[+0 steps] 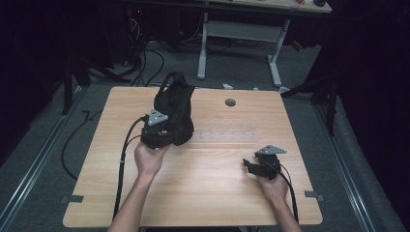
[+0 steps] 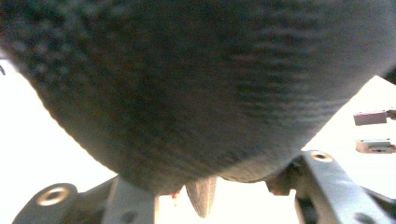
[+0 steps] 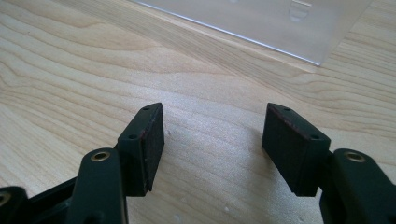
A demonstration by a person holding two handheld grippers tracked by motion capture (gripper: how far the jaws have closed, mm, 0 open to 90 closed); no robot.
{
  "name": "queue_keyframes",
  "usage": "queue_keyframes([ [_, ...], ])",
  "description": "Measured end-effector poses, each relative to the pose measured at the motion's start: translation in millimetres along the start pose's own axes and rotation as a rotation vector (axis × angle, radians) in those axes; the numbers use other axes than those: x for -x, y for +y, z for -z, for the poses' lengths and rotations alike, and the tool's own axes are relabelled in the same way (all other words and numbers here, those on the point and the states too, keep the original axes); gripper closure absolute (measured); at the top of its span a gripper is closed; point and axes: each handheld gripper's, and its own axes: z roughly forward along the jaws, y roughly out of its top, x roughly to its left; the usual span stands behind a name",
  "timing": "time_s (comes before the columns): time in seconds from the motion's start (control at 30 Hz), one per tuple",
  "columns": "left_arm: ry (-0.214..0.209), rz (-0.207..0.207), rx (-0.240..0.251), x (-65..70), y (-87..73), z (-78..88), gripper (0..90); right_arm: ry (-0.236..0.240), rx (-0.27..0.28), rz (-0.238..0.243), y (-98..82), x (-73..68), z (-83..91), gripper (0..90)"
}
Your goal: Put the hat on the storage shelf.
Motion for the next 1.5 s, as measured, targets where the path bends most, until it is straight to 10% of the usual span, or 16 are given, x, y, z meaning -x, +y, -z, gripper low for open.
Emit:
queue_keyframes([
  [0.83, 0.021, 0.05, -0.048, -9.5, -10.8, -10.9, 13.3, 0.0, 0.0, 0.0, 0.0, -0.1, 0.0, 39.0],
  [1.5, 0.043, 0.006, -0.022, -13.6, -29.7, -13.6, 6.7, 0.0, 0.0, 0.0, 0.0, -0.1, 0.0, 39.0],
])
